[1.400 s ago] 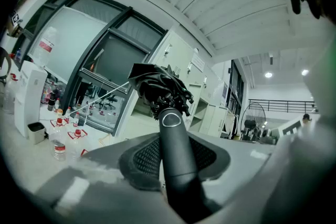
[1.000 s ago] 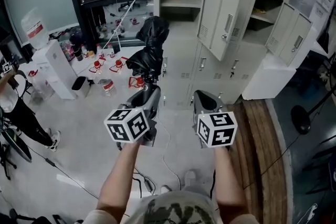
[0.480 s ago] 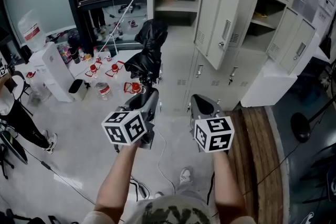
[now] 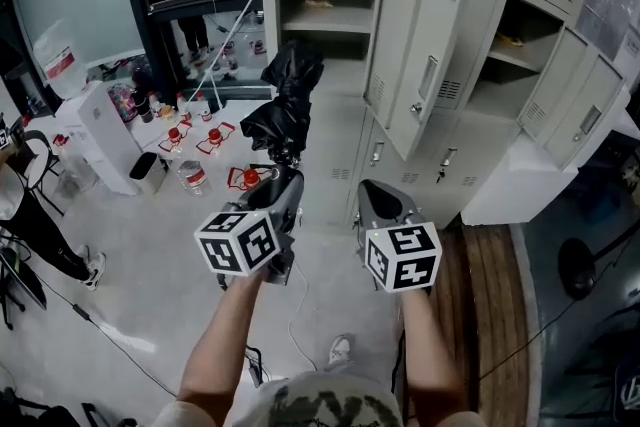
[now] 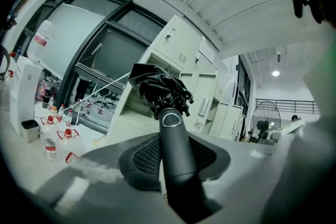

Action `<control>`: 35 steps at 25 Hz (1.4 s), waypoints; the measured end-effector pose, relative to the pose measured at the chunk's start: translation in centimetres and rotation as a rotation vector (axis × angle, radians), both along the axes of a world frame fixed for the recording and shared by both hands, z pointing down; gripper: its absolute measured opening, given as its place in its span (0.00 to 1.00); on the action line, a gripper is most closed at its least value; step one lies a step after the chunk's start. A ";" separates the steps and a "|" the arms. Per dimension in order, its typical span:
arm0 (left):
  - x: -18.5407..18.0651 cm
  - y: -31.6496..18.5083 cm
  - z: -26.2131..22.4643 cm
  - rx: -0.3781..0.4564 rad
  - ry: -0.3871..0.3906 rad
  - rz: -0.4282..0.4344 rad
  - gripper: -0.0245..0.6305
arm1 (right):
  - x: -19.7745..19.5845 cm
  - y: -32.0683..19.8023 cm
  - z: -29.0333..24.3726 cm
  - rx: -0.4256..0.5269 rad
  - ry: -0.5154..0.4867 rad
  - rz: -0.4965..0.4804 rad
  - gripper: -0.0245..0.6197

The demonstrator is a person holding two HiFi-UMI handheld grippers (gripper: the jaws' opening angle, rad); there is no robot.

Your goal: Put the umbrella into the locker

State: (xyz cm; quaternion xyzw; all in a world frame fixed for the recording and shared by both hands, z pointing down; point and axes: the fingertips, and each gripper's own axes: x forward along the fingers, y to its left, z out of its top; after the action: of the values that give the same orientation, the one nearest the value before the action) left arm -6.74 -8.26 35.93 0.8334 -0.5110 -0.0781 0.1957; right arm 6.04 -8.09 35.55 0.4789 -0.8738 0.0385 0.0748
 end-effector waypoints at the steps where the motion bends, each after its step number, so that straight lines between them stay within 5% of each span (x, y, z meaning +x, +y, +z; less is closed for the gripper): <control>1: 0.4 -0.6 0.0 -0.002 0.001 -0.006 0.24 | 0.3 -0.7 -0.1 -0.001 0.000 -0.005 0.02; 17: 4.2 -6.7 0.4 -0.044 -0.013 -0.068 0.24 | 4.0 -7.8 -1.3 0.017 -0.005 -0.089 0.02; 35: 3.8 -14.4 3.8 -0.168 -0.078 -0.035 0.24 | 0.9 -13.3 -1.4 0.048 0.011 -0.164 0.02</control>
State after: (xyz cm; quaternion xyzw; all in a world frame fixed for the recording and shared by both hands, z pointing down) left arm -2.98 -22.69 39.73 0.8073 -0.5375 -0.0060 0.2435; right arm 6.94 -21.40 34.13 0.4075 -0.9104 0.0086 0.0712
